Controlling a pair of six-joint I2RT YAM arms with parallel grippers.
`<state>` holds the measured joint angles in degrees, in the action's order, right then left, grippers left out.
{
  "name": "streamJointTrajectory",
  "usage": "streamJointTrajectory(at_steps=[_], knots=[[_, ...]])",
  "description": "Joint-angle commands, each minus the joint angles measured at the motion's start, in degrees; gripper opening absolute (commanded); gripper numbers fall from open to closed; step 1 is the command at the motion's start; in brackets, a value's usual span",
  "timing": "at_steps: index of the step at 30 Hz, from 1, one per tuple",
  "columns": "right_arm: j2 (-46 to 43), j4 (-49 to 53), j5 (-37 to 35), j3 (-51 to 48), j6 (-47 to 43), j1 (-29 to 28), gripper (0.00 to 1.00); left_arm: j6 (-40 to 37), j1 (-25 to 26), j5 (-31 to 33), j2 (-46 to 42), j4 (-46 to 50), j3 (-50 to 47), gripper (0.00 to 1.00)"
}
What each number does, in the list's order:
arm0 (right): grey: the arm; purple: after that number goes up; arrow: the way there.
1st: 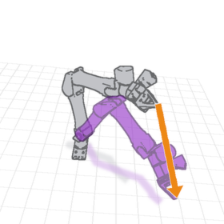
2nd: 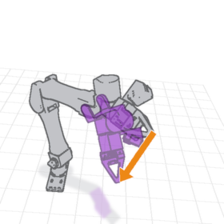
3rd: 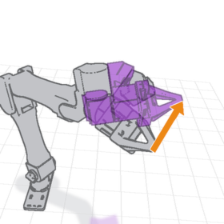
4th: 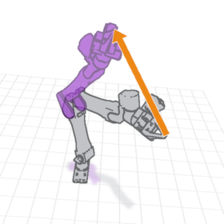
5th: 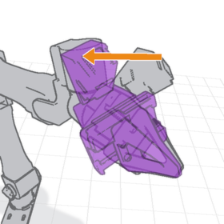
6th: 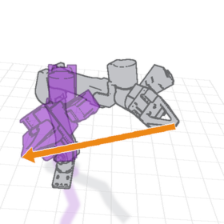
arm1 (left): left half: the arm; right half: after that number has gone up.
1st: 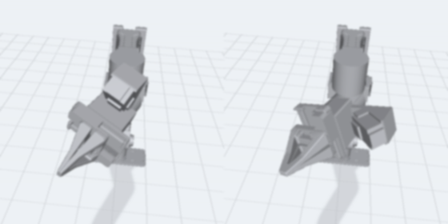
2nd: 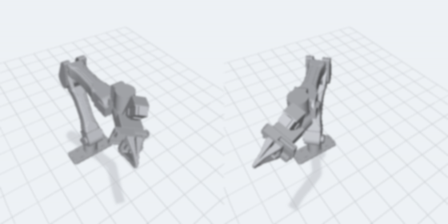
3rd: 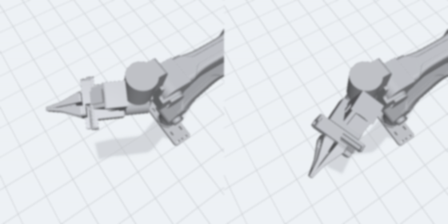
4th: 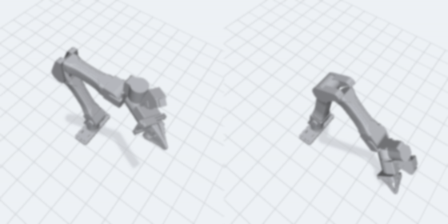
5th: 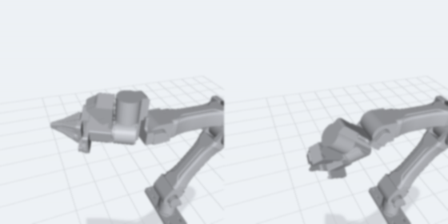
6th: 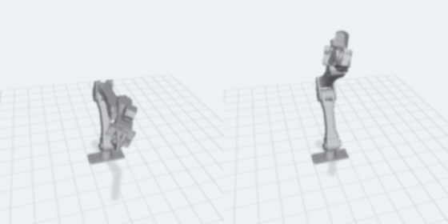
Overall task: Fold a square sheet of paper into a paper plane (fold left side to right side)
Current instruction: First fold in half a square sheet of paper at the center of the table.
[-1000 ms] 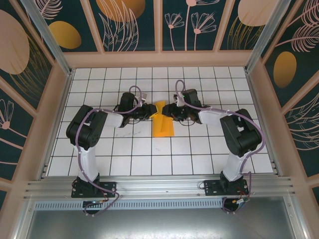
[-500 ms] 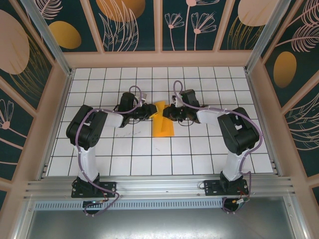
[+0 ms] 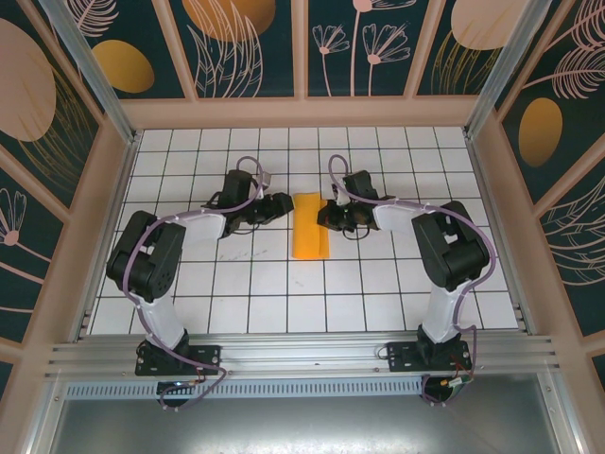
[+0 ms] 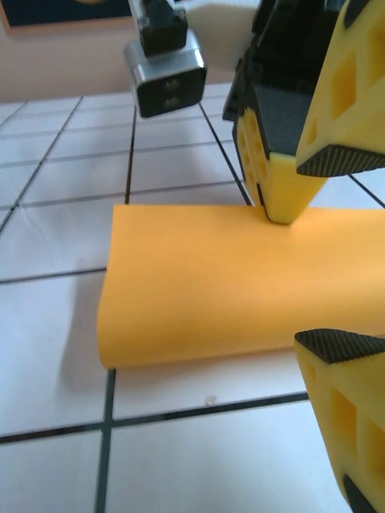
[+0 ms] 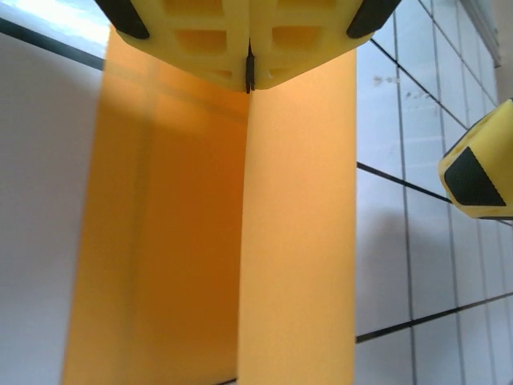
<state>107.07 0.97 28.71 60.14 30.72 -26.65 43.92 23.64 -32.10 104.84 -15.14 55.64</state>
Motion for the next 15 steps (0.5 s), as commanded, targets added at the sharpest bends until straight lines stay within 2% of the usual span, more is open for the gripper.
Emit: streamJointTrajectory(at_steps=[1,7,15], knots=[[0.81,2.33,-2.69,1.47,-1.79,0.34,0.02,-3.39,1.36,2.07,2.48,4.93,3.38,0.58],[1.15,2.48,-3.59,1.43,-1.98,0.43,0.03,-3.92,3.07,3.76,6.43,8.02,7.77,0.57],[1.24,2.28,-4.13,1.52,-2.24,0.50,0.05,-5.91,4.92,8.12,10.02,14.17,11.65,0.51]])
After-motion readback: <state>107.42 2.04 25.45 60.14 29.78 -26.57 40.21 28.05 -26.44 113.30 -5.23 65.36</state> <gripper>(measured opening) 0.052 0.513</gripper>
